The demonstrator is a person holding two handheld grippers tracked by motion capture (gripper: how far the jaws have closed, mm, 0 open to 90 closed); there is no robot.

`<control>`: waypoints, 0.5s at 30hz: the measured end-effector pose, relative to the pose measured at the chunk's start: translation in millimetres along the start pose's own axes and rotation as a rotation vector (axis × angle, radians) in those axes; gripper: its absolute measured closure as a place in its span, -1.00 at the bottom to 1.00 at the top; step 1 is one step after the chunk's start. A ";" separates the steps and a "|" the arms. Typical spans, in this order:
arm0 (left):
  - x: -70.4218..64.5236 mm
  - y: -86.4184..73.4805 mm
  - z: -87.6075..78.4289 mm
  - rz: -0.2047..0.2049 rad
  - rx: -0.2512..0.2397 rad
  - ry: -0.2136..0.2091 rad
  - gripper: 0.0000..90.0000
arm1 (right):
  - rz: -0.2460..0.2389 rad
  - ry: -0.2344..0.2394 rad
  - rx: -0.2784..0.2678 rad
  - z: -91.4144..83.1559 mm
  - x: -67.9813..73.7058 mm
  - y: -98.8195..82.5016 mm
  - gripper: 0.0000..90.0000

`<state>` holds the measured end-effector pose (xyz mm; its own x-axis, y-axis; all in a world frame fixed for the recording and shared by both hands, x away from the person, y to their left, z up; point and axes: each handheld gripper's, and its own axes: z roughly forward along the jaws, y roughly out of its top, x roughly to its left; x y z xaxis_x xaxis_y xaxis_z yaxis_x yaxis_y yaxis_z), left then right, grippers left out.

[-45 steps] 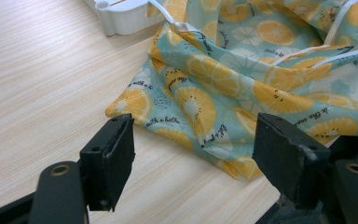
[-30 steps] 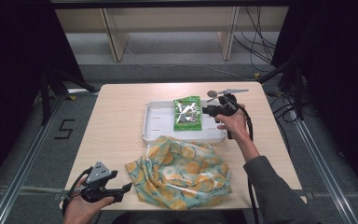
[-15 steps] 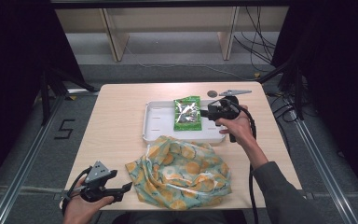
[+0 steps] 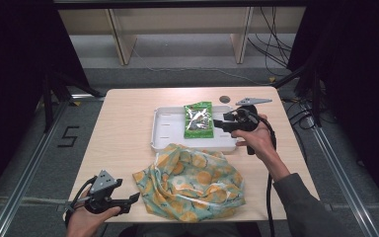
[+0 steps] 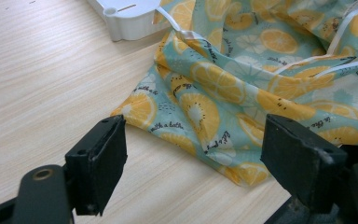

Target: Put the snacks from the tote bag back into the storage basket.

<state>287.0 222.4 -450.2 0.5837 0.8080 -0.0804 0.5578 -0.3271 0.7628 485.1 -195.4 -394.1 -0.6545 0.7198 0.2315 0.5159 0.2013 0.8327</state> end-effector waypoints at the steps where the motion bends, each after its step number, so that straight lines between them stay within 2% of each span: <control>1: 0.5 -0.2 -0.1 0.007 -0.007 0.004 -0.53 | -0.016 0.005 -0.003 -1.3 -0.1 -1.1 -0.05; 2: 1.7 -0.1 -0.7 0.019 -0.002 0.004 -0.53 | -0.010 0.002 -0.002 -2.9 1.0 -2.4 -0.05; 5: 1.2 0.0 -0.8 0.016 -0.007 0.016 -0.53 | 0.015 0.009 0.007 -5.9 5.0 -5.6 -0.06; 8: 1.7 0.2 -1.0 0.016 0.003 0.007 -0.53 | -0.019 0.004 0.006 -10.0 5.8 -11.2 -0.07; 9: 1.8 0.2 -1.0 0.016 0.003 0.008 -0.53 | -0.056 -0.007 0.000 -11.0 4.5 -12.3 -0.08; 10: 1.8 0.2 -1.0 0.016 0.003 0.008 -0.53 | -0.029 0.005 0.010 -12.4 6.8 -13.9 -0.07; 11: 1.7 0.2 -1.1 0.014 0.002 0.010 -0.53 | -0.029 0.005 0.010 -12.4 6.8 -13.9 -0.07; 12: 1.8 0.2 -1.0 0.013 0.002 0.008 -0.53 | -0.009 0.010 0.020 -13.1 9.0 -18.4 -0.08; 15: 1.5 -0.4 -0.5 0.015 -0.012 0.017 -0.53 | -0.029 0.013 0.013 -13.6 9.1 -23.0 -0.08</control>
<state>287.4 224.0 -450.3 0.5815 0.8114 -0.0582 0.5423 -0.3333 0.7713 459.8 -202.5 -404.3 -0.6766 0.7045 0.2142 0.5036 0.2305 0.8326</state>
